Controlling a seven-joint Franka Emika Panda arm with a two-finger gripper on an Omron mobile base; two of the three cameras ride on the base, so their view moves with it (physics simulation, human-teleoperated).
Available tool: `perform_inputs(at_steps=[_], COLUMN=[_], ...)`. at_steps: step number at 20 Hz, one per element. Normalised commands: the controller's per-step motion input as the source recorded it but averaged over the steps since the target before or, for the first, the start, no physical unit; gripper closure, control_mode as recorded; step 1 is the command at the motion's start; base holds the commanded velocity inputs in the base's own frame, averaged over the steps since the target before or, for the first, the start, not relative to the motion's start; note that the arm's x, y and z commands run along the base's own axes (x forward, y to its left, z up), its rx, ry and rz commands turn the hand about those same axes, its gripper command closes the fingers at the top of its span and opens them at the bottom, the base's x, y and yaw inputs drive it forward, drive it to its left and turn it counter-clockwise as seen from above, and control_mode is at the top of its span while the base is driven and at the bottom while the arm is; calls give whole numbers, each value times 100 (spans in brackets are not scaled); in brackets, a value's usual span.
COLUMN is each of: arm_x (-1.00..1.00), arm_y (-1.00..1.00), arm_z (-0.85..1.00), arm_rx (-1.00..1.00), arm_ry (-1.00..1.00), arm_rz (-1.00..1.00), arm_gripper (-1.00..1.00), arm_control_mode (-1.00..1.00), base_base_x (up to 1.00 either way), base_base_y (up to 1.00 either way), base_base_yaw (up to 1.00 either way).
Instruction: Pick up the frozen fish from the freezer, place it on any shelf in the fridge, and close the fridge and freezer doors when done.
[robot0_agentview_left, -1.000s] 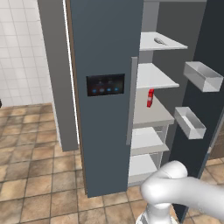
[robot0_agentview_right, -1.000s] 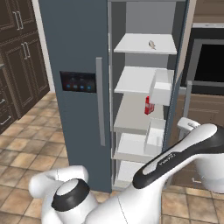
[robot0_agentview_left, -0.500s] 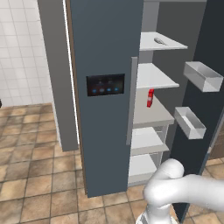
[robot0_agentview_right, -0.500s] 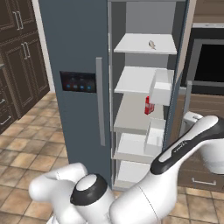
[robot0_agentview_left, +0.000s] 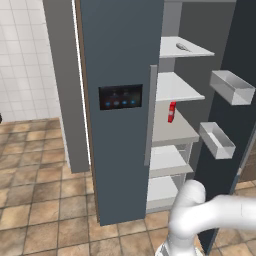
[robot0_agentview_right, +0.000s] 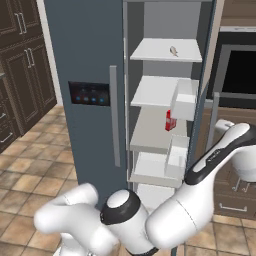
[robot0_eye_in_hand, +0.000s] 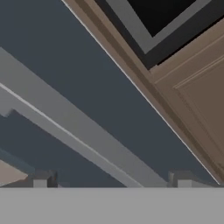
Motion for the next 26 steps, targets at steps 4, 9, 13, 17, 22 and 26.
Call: perform_inputs(at_steps=[4, 9, 13, 17, 22, 26], arm_x=[50, 43, 14, 10, 3, 13], arm_y=[-1, 6, 55, 81, 100, 100], arm_z=[-4, 0, 0, 0, 0, 0], arm_rx=[0, 0, 0, 0, 0, 0], arm_ry=[0, 0, 0, 0, -4, -8], arm_rz=[0, 1, 7, 8, 11, 7], arm_gripper=[-100, -100, -100, -100, -100, -100], arm_control_mode=[-100, -100, -100, -100, -100, -100], base_base_x=[0, 0, 0, 0, 0, 0], base_base_y=[0, 0, 0, 0, 0, 0], base_base_yaw=[0, 0, 0, 0, 0, 0])
